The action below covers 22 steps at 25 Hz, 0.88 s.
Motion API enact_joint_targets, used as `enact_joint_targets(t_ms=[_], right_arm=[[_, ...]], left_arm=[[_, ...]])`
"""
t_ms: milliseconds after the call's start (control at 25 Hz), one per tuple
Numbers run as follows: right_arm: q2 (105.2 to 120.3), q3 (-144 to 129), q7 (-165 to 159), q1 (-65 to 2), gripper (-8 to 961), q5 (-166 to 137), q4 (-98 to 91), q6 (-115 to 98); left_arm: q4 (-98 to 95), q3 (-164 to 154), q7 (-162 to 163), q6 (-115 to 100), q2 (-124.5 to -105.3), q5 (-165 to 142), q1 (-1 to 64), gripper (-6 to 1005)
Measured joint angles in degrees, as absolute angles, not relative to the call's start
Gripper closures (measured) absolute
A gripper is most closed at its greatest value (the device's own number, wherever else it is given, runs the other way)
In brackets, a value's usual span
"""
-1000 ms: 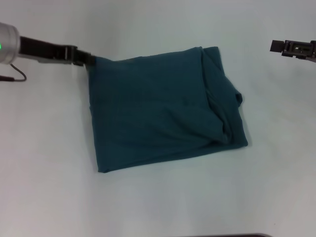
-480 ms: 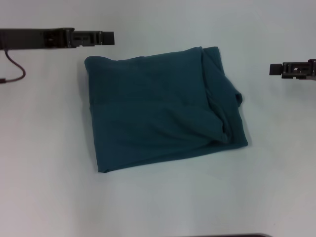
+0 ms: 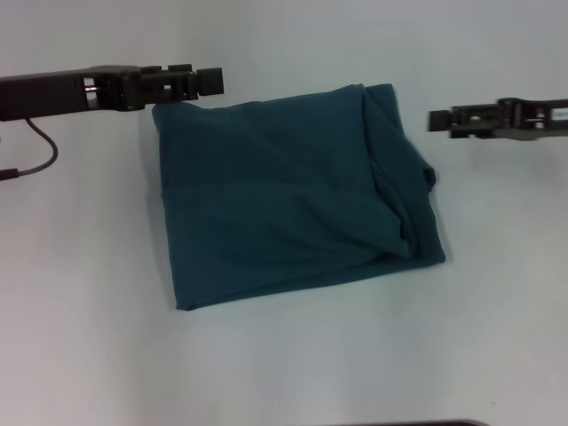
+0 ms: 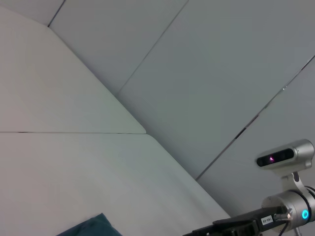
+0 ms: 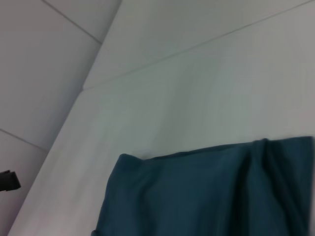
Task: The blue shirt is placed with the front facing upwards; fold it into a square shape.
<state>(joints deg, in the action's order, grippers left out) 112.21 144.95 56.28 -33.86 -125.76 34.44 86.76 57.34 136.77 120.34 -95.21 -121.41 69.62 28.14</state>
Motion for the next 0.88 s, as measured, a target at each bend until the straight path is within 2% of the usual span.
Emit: enact_joint_targets(t_ms=[520, 880], right_arm=[[115.29, 139.38, 55.83, -39.27, 196, -125.80, 26.78, 76.58], [116.29, 138.60, 55.81, -39.87, 196, -125.60, 24.72, 73.06]], left_arm=[[54.65, 137.10, 117.82, -94.51, -120.35, 69.46, 28.45, 161], [54.61, 136.81, 117.61, -92.68, -119.93, 67.43, 28.51, 162]])
